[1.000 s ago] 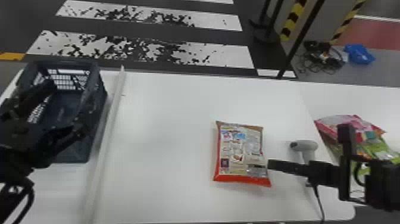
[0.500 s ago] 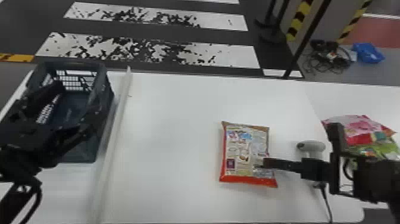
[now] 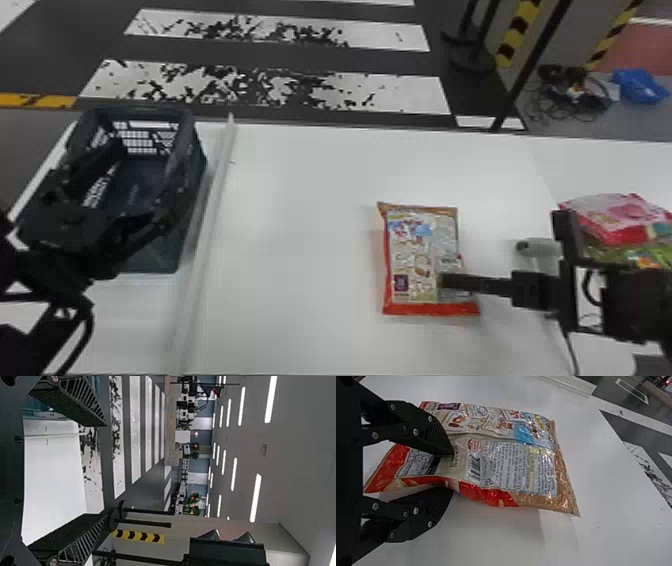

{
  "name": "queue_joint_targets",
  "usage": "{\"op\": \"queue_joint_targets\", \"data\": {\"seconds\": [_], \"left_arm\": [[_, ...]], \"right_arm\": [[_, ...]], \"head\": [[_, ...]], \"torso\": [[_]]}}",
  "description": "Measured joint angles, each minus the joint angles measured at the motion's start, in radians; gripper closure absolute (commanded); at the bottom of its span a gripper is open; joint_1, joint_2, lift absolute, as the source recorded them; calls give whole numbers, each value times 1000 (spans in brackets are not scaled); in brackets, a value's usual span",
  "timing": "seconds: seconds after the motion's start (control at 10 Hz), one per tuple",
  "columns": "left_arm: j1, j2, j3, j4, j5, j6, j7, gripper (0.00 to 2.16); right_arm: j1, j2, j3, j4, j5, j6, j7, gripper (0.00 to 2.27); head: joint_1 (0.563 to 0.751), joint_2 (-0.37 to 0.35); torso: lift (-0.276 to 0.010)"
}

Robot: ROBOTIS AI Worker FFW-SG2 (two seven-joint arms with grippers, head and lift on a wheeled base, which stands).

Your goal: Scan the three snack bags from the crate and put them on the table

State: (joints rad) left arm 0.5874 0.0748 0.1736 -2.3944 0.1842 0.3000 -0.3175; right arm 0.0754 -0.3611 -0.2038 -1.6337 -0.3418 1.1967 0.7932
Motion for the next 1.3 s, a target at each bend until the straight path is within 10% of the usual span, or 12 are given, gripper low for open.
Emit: {"op": "queue_joint_targets", "data": {"seconds": [0.6,1.0,1.3], "left_arm": [[7,-4,-1,-2,0,0,-5,56],[16,2,-10,-5,-8,2,-8,56],[17,13,-3,-3,-4,9,-8,56]], "right_arm": [[41,37,-306,-213,-331,59,-203,2209],[-77,75,-325,-19,-353,-583,-787,2213],[-190,43,-224,240,-233,-814,-1016,2213]], "head": [[695,-117],[695,-336],[695,-350]], "torso": [[-94],[-94],[-94]]}}
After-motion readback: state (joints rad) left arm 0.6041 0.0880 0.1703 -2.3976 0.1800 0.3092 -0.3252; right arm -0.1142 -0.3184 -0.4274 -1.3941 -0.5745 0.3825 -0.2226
